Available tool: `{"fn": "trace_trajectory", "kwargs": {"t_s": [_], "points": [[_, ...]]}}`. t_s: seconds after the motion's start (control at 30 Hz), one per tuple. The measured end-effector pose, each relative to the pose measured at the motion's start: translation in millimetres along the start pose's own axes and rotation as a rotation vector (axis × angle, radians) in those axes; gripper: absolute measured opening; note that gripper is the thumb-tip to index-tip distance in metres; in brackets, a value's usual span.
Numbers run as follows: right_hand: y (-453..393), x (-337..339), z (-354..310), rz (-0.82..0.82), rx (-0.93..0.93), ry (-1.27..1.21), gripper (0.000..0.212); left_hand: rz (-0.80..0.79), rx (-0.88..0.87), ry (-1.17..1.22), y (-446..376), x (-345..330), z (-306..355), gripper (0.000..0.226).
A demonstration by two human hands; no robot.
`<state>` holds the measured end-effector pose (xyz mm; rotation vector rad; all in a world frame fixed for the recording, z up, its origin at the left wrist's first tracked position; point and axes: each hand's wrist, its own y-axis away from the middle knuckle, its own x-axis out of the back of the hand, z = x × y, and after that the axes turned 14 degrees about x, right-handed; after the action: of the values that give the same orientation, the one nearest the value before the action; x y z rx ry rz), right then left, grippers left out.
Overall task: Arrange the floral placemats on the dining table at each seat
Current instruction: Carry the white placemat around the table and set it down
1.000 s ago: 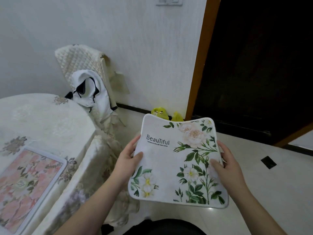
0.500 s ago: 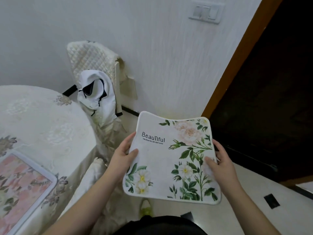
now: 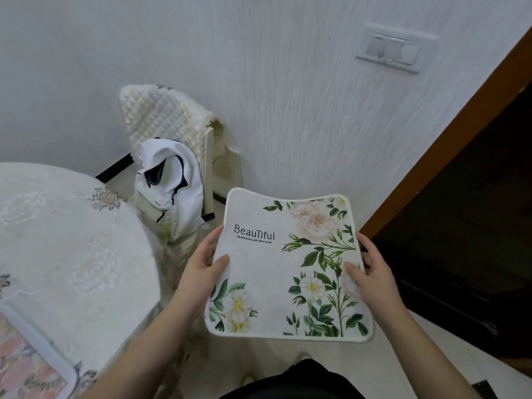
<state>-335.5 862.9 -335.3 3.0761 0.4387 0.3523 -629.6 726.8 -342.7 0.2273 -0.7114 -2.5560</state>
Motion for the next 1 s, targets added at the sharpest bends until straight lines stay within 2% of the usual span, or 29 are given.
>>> {"fn": "trace_trajectory", "kwargs": {"t_s": [0.23,0.57,1.0], "points": [[-93,2,14,-0.126,-0.015,-0.040,0.061,0.062,0.009,0.079,-53,-27,25,0.062],[-206,-9,-1,-0.315,0.030,-0.060,0.059,0.250,0.015,0.225,-90,-49,61,0.058],[-273,-122,-35,-0.511,0.045,-0.072,0.060,0.457,0.010,0.338,-113,24,70,0.056]]}}
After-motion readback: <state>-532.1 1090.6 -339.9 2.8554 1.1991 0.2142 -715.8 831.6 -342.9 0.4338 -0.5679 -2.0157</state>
